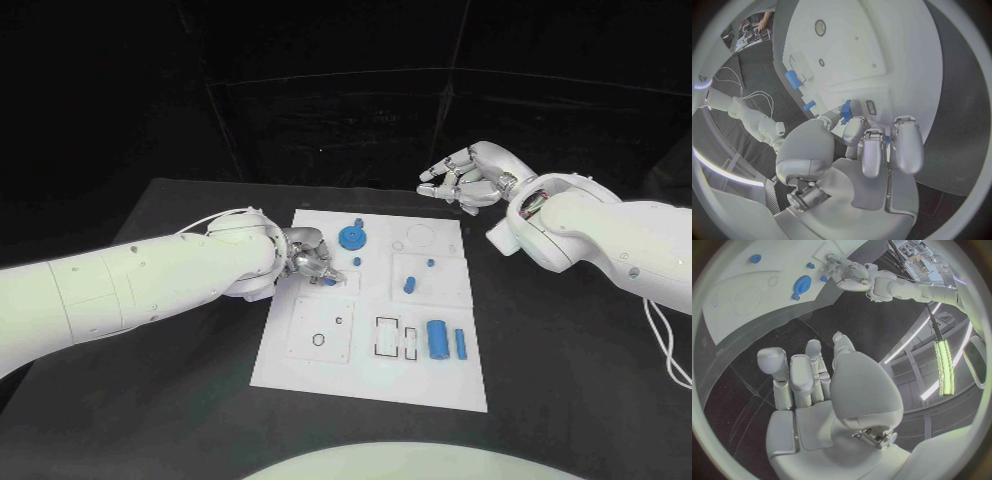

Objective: Assemble the parts on the task board

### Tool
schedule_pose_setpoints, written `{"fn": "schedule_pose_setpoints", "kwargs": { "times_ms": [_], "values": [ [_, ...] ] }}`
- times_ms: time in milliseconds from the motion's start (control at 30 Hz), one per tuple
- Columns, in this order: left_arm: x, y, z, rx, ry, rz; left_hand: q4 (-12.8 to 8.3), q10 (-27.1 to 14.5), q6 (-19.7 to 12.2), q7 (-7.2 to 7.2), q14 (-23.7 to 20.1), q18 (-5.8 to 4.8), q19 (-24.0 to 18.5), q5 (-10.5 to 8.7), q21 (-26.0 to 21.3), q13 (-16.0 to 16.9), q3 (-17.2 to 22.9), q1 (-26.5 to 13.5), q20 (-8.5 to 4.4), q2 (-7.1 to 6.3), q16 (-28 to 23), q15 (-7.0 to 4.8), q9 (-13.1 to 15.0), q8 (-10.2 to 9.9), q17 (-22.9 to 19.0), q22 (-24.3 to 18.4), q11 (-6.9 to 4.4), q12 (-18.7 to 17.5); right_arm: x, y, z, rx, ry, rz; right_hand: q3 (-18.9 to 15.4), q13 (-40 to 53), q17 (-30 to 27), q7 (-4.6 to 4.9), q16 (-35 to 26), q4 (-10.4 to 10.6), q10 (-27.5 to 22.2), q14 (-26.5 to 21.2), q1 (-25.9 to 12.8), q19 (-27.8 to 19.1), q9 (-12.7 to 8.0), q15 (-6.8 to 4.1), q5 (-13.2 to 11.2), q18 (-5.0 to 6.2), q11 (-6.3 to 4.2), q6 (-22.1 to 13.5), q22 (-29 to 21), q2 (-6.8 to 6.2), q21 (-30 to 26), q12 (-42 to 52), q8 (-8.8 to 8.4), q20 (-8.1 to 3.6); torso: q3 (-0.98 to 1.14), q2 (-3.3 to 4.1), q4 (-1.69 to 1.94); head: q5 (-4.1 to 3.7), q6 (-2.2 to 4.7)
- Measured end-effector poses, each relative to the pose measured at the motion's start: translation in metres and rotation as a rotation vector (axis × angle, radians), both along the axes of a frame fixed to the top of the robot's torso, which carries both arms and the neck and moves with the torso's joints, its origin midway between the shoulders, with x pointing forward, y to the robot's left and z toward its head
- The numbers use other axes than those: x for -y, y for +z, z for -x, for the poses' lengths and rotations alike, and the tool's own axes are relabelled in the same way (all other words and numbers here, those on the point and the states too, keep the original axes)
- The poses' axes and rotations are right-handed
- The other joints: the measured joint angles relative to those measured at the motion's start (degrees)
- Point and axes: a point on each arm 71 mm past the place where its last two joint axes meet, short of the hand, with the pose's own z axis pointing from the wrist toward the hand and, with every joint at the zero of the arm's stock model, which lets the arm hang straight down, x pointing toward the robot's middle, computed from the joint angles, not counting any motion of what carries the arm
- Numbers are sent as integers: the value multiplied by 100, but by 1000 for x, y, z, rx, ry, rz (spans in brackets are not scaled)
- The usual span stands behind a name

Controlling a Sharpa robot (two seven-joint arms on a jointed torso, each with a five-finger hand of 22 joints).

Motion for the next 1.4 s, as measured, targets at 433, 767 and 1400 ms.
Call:
{"fn": "schedule_pose_setpoints", "kwargs": {
  "times_ms": [433, 767, 1400],
  "values": [
    [-2, 2, 3, 16, 22, 30, 179, -38, -78, 59, 0, 0, 10, 137, -21, -80, 580, 200, -10, -43, 0, 1, 53, -18, 0, -16, 7, -83, 0, 0, -1, 0, -1, 1, 0, 1, 0, 0, 0, 0, 0, 0, 0, 0, 0, 0, 0, 0, 0, 0, 0, 0, 0, 0, 0, 0, 0, -4, 3, 11, 7],
    [-4, 7, 5, 50, 67, 91, 244, -39, -88, 70, 0, 0, 10, 132, -57, -80, 645, 159, -9, -2, 0, 1, 60, 4, 0, -15, 9, -83, 1, 0, -1, -1, -2, 1, 0, 1, 1, 0, 0, 0, 0, 0, 0, 0, 0, 0, 0, 0, 0, 0, 1, 0, 0, 0, 0, 0, 2, -3, 9, 24, 9],
    [-6, 2, 3, 68, 83, 89, 264, -47, -107, 92, -1, 0, 10, 92, -101, -149, 666, 157, -9, -4, 0, 2, 73, 4, 0, -82, 20, -146, 1, 0, -1, -2, -1, 2, -16, -4, 1, 0, 0, 16, 0, 0, -31, 0, 0, 0, 0, 0, 0, 0, 1, 31, 0, 0, 0, 0, 3, -3, -2, 63, -11]
  ]
}}
